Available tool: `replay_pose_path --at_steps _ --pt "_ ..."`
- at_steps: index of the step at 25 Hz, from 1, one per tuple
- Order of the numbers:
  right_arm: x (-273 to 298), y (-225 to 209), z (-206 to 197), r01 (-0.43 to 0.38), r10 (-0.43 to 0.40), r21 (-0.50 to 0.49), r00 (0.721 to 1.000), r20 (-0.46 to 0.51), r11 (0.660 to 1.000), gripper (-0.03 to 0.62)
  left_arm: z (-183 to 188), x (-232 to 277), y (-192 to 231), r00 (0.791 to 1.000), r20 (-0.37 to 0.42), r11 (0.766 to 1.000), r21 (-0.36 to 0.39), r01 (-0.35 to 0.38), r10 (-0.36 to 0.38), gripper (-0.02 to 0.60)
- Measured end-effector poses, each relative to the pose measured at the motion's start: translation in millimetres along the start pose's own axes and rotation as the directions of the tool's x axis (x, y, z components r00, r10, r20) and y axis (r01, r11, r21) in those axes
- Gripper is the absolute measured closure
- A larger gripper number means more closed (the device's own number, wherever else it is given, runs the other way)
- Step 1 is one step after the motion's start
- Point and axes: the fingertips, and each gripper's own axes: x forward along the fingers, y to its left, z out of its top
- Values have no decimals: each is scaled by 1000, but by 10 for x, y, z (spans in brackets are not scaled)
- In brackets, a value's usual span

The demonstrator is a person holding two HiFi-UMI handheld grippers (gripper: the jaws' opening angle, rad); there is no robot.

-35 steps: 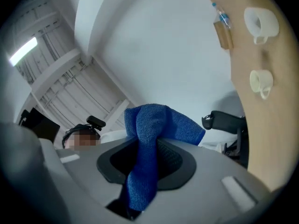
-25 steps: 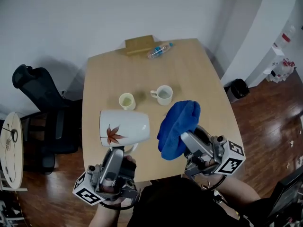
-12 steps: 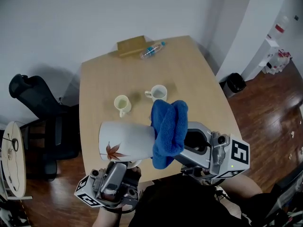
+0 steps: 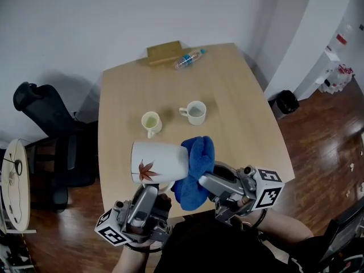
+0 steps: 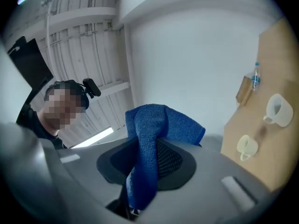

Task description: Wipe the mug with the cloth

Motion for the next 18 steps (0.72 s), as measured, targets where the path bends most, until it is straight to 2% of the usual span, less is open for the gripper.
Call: replay_pose_path --at_steps 3,5,8,10,11,12,13,15,16,18 --pt "-10 39 184 -15 17 -46 999 42 999 494 -97 -75 75 1000 -14 1000 -8 -19 19 517" --pt "-110 -79 257 27 -24 -50 998 53 998 494 -233 -88 61 1000 -24 1000 -10 -18 18 517" --pt "-331 -525 227 183 -184 24 981 63 983 494 -376 -64 14 998 -54 1000 3 -13 13 517" --pt "-500 -854 126 320 -321 48 947 30 946 494 -422 -71 54 994 -92 997 58 -52 57 517" --pt "-587 -988 65 380 -380 48 925 4 924 494 -438 -98 121 988 -116 990 110 -93 106 517" --pt "-674 -1102 8 432 -432 37 902 -25 901 494 -454 -142 223 975 -142 973 179 -146 172 517" --pt "-766 -1208 -45 485 -483 11 873 -59 875 494 -470 -204 356 954 -165 944 257 -205 252 517" --pt "-979 -1440 -160 596 -600 -71 788 -139 800 494 -498 -376 681 887 -193 857 407 -316 419 517" --pt "-1113 -1579 -231 650 -661 -121 729 -180 750 494 -508 -481 855 846 -195 806 465 -365 495 517" --pt "-1410 -1872 -434 729 -761 -227 588 -275 646 494 -527 -718 1193 758 -185 704 554 -445 625 517"
